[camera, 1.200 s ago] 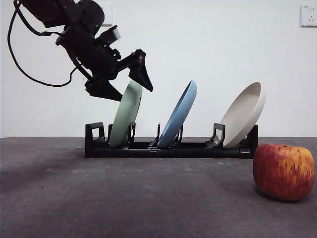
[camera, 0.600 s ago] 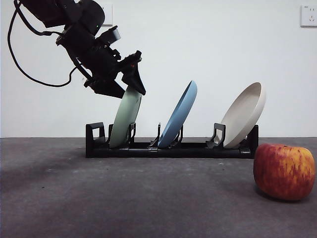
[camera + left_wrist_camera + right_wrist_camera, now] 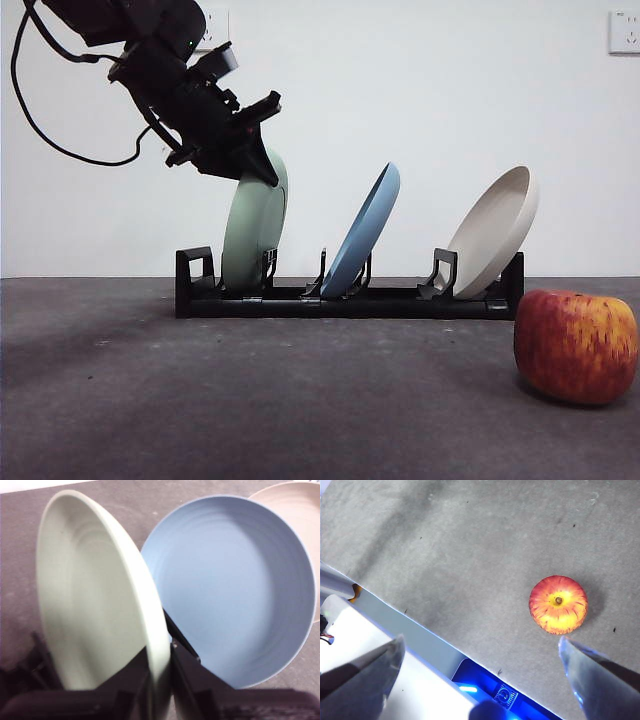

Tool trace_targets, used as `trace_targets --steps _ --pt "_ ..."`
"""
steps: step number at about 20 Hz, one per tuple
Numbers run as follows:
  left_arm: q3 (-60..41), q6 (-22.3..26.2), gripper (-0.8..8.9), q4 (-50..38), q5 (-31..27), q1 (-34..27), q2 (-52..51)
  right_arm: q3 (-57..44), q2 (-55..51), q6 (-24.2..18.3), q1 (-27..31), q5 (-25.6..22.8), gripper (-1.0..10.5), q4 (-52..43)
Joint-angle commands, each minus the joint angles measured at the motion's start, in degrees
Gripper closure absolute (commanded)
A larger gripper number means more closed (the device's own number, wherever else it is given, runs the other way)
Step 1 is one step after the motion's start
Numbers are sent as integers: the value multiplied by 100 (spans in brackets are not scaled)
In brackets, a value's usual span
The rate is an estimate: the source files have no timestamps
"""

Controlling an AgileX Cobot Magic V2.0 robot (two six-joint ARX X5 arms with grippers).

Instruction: Take the green plate from the plate rack,put the plate on the table,take the apple from the table,put the apple in the plate

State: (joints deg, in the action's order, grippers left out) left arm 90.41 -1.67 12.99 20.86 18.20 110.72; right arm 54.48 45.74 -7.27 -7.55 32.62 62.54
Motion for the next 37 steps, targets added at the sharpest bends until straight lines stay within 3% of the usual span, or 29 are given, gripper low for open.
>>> trace_targets --steps 1,9,12,16,20,22,25,27,32,37 --pt "96 22 822 -17 201 46 -254 11 2 31 -13 2 288 -33" --pt "201 205 822 507 203 68 -1248 11 0 26 -13 4 288 -35" --pt "201 741 821 1434 136 227 -1794 11 0 26 -13 4 288 -33" --pt "201 1703 821 2791 -911 802 -2413 11 0 26 -13 4 288 -35" --pt "173 2009 820 3679 -2546 1777 -2527 11 0 31 -13 7 288 -35" --pt "39 2028 820 3812 -2837 2249 -2518 11 0 31 -13 4 288 -37" --pt "-426 2063 819 3720 -3652 2872 -2514 11 0 31 -13 4 288 -35" --pt "-1056 2087 819 3392 -3845 3154 -2498 11 0 33 -13 4 288 -35" --pt "-2835 2736 820 1749 -4826 3812 -2267 11 0 33 -13 7 288 -35" --pt "-3244 3025 819 844 -5353 4325 -1646 11 0 33 -13 7 288 -35"
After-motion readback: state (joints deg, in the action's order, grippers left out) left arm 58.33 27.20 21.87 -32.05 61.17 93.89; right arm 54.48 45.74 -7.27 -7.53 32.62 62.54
